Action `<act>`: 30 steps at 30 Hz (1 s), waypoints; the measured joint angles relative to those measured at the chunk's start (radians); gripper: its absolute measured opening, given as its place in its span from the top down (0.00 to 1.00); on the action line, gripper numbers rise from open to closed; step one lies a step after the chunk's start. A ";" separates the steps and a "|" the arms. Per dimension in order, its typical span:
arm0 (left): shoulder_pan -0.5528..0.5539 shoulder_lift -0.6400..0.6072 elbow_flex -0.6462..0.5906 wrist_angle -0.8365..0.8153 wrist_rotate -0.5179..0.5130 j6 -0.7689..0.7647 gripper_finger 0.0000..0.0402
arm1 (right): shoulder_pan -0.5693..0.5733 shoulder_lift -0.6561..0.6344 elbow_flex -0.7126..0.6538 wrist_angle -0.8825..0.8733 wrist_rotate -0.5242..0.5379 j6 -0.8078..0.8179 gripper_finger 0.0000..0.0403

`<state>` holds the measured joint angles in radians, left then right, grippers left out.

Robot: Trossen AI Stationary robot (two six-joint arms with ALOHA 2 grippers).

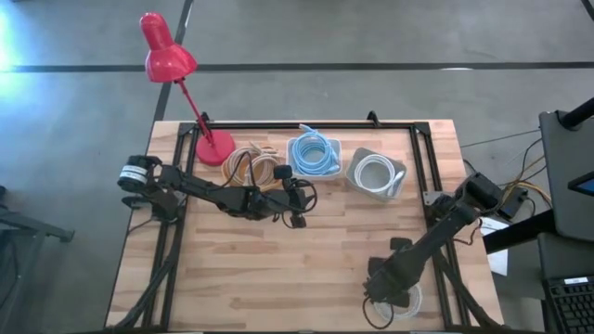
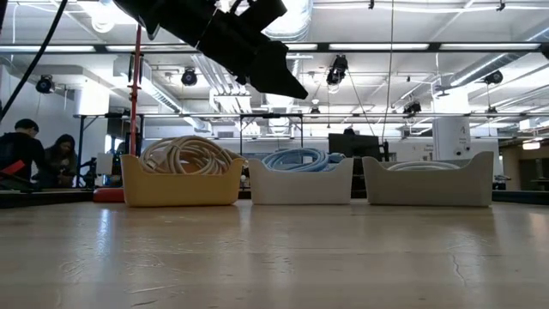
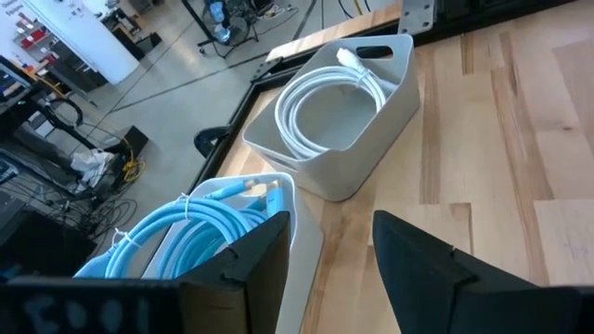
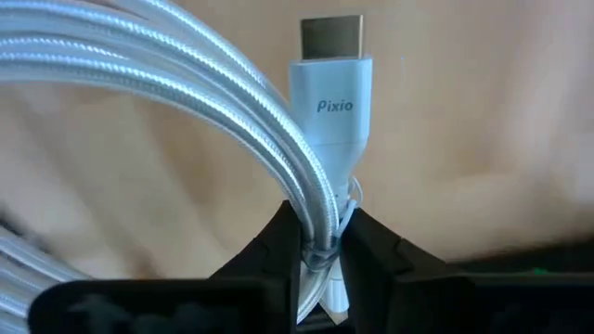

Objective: Pick & Place USB Port
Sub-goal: Put the white usb cable into the grey bin

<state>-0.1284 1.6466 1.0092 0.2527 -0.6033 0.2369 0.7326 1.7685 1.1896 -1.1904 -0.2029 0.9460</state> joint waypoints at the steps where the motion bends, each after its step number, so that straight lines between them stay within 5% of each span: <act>1: 0.000 0.000 0.000 0.001 0.000 0.001 0.56 | -0.001 -0.009 0.023 -0.051 0.048 0.007 0.87; 7: 0.001 0.000 0.000 0.017 0.000 0.002 0.56 | -0.011 -0.051 0.129 -0.372 0.498 0.194 0.86; 13: 0.003 0.000 0.000 0.025 0.000 0.003 0.56 | -0.079 -0.125 0.129 -0.382 0.879 0.173 0.86; 19: 0.003 0.000 0.000 0.027 0.000 0.004 0.56 | -0.242 -0.193 0.072 -0.382 1.058 0.063 0.86; 30: 0.003 0.000 0.000 0.027 0.000 0.003 0.56 | -0.621 -0.252 -0.038 -0.377 1.078 -0.025 0.86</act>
<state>-0.1257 1.6466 1.0092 0.2798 -0.6035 0.2398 0.1116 1.5166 1.1518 -1.5679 0.8749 0.9213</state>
